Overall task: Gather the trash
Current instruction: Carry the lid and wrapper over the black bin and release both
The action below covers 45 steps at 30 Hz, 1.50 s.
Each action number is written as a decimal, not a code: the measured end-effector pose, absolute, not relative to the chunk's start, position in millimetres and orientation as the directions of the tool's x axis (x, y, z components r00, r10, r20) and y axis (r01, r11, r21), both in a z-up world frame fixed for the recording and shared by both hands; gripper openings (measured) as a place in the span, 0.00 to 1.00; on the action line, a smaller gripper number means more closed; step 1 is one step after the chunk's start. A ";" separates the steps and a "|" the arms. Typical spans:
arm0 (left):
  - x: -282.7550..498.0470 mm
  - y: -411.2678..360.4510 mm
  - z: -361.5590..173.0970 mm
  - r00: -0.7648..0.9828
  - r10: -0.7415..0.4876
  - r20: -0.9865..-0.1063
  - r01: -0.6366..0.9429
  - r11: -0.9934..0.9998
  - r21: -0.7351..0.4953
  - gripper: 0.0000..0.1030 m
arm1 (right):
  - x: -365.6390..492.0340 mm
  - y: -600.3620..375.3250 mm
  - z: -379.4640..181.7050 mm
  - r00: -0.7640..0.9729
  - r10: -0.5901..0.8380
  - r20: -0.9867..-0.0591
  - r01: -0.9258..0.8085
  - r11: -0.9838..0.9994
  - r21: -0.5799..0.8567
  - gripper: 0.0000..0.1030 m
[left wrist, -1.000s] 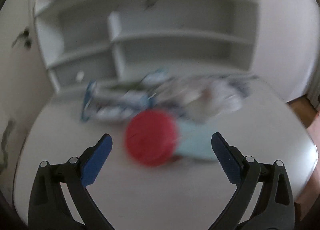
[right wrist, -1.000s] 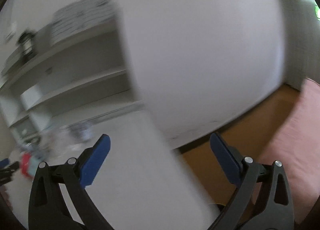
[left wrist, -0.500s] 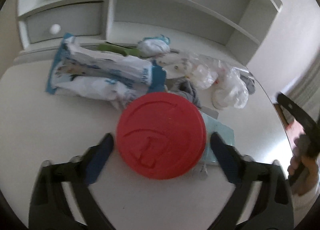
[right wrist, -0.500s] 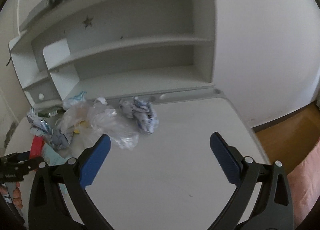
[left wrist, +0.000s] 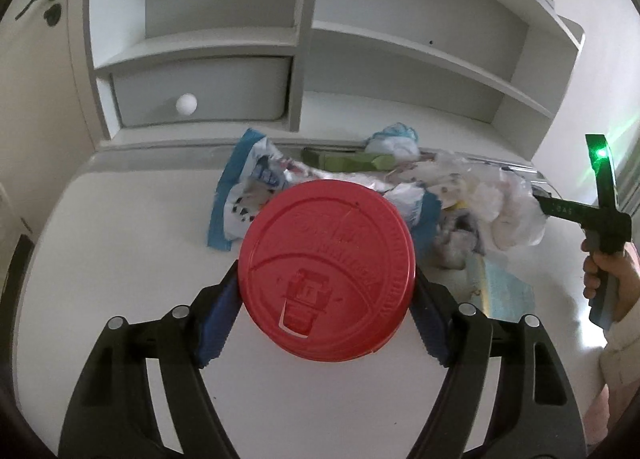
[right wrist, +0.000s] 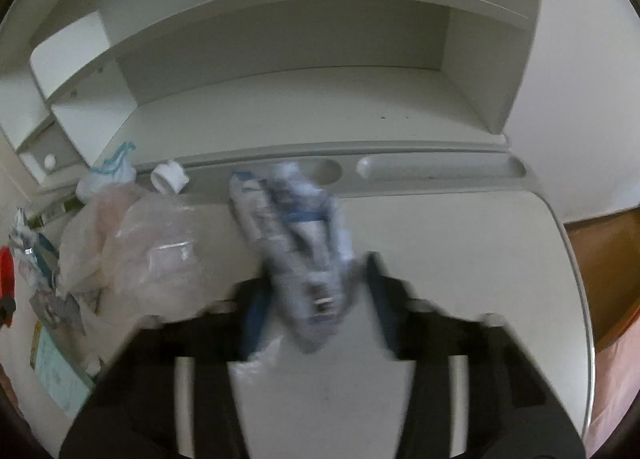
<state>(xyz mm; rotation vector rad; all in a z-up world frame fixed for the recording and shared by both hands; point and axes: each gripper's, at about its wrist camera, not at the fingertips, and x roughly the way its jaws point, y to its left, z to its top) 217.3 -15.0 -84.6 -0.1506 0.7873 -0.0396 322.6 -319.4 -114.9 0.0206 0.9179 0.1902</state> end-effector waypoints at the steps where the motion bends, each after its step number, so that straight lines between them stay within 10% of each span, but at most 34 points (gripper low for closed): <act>1: 218.4 -15.2 -85.8 0.703 -0.094 -0.705 -0.020 0.988 -0.152 0.73 | 320.4 -319.9 -113.1 0.596 0.180 -0.782 -0.154 0.982 0.108 0.34; 14: 181.5 -113.4 -23.3 0.755 -0.250 -0.606 0.195 0.968 -0.157 0.72 | 196.9 -421.2 -54.6 0.751 0.238 -0.616 -0.071 0.956 0.284 0.33; 26: 80.1 -462.6 -38.2 0.284 -0.697 -0.658 0.820 0.532 -0.210 0.72 | 24.7 -688.2 -111.4 0.725 0.006 -0.689 0.387 0.823 0.415 0.33; 37: 92.4 -593.0 -330.1 0.068 -0.207 -0.976 0.761 0.643 -0.083 0.72 | 29.6 -745.2 -405.9 0.284 0.313 -0.906 0.686 0.594 0.421 0.33; 45: 123.0 -596.3 -379.8 -0.004 -0.143 -0.990 0.693 0.713 -0.106 0.72 | 28.9 -743.6 -452.0 0.238 0.394 -0.888 0.722 0.539 0.433 0.33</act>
